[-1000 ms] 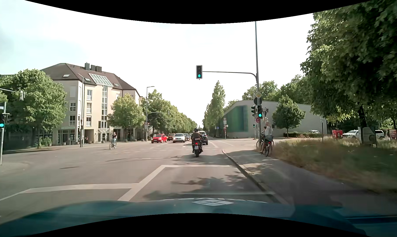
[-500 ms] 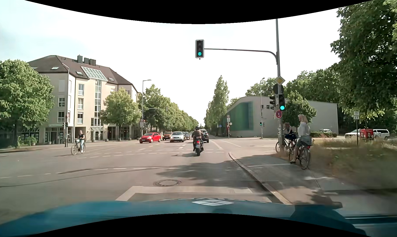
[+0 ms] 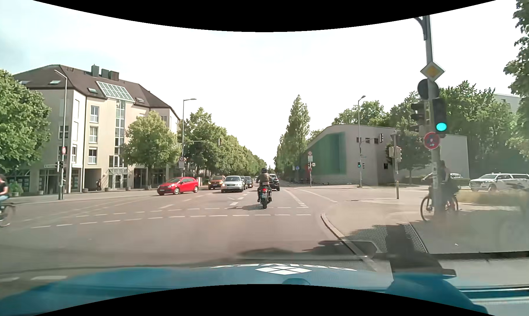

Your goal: Follow the waypoints while adhering to traffic rules and regulations

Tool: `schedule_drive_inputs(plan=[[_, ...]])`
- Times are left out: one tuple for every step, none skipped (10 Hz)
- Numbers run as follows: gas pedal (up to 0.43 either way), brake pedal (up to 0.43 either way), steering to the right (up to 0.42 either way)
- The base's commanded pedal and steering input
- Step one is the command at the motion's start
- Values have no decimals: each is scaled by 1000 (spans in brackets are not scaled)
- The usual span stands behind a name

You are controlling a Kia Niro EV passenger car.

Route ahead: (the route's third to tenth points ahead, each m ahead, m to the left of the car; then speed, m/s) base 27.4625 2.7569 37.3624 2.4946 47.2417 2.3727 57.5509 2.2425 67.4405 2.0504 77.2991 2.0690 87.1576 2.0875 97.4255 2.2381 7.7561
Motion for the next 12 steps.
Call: schedule_drive_inputs(plan=[[110,0,-7],[110,0,-6],[110,0,-5],[110,0,-4],[87,0,-3],[87,0,-2],[79,0,-3],[79,0,-2],[79,0,-2],[79,0,-3],[47,0,-3],[0,0,-3]])
